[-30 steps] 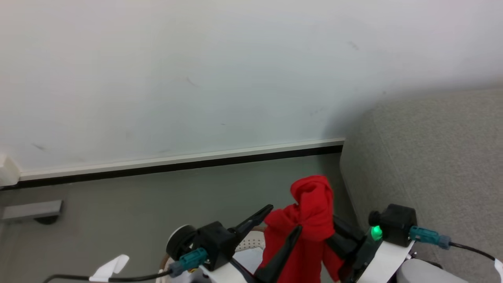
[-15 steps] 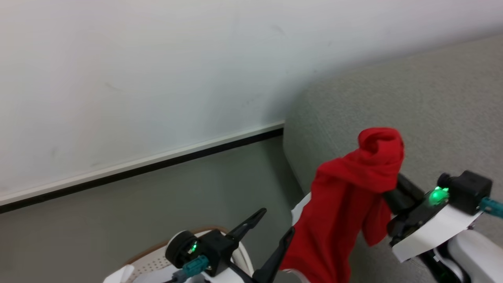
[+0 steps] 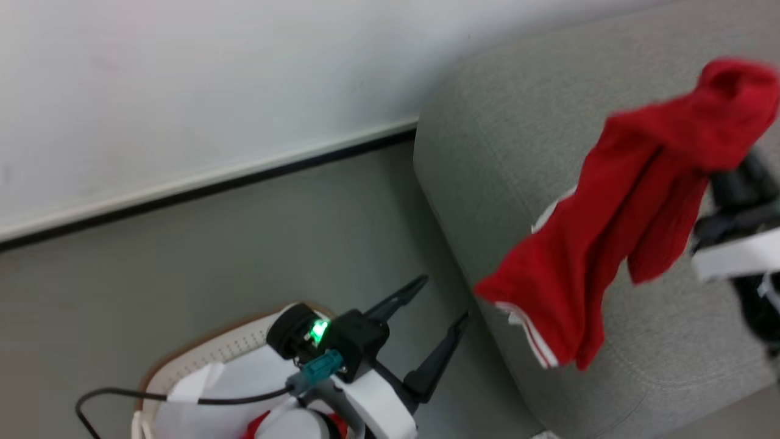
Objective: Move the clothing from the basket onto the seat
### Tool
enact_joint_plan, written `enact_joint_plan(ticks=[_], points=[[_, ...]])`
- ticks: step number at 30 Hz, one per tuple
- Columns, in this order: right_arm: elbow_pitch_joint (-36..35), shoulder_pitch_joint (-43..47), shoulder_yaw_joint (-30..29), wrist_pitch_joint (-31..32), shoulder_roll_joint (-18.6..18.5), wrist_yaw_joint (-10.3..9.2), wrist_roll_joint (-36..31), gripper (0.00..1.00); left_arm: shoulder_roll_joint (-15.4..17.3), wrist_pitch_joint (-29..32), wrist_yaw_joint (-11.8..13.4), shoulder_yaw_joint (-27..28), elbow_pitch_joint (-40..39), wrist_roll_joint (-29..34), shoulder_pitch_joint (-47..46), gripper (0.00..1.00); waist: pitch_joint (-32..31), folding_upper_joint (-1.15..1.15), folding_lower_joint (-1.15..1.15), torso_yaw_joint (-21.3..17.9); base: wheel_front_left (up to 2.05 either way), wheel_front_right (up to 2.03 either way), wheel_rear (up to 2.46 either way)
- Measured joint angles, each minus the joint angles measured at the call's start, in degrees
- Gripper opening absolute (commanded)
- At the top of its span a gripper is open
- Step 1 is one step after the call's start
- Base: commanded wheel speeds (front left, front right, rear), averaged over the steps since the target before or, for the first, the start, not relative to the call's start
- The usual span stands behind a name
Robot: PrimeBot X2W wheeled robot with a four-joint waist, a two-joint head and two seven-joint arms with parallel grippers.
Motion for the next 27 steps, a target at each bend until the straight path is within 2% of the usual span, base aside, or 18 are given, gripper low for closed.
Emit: enact_joint_plan(ticks=[5, 9, 18, 22, 27], points=[[6.1, -11.6, -9.2, 2.5, -0.5, 0.00, -1.7, 0.00, 0.3, 0.8, -0.3, 0.0, 0.3, 0.9, -4.2, 1.00, 5.7, 0.00, 0.01, 1.8, 0.00, 0.00, 0.00], [11.3, -23.2, -15.9, 5.7, -2.6, 0.00, -4.1, 0.00, 0.4, 0.8, -0.5, 0.3, 0.8, 1.4, -7.0, 1.00, 10.4, 0.00, 0.01, 4.1, 0.00, 0.00, 0.00], [24.5, -45.7, -27.2, 11.4, -10.6, 0.01, -15.3, 0.00, -0.1, -0.5, 0.4, 1.1, 1.5, 2.1, -10.6, 1.00, 18.9, -0.01, 0.02, 11.6, 0.00, 0.00, 0.00], [31.4, -49.7, -30.7, 10.8, -11.6, 0.01, -19.3, 0.00, -0.4, -1.3, 0.6, 0.5, 2.4, 2.8, -11.2, 1.00, 21.8, -0.01, 0.01, 15.0, 0.00, 0.00, 0.00], [41.9, -47.1, -34.9, 7.5, -9.6, 0.01, -22.2, 0.00, -1.1, -2.3, 1.6, 0.2, 3.7, 2.8, -10.8, 1.00, 24.8, 0.00, 0.01, 18.5, 0.00, 0.00, 0.00]])
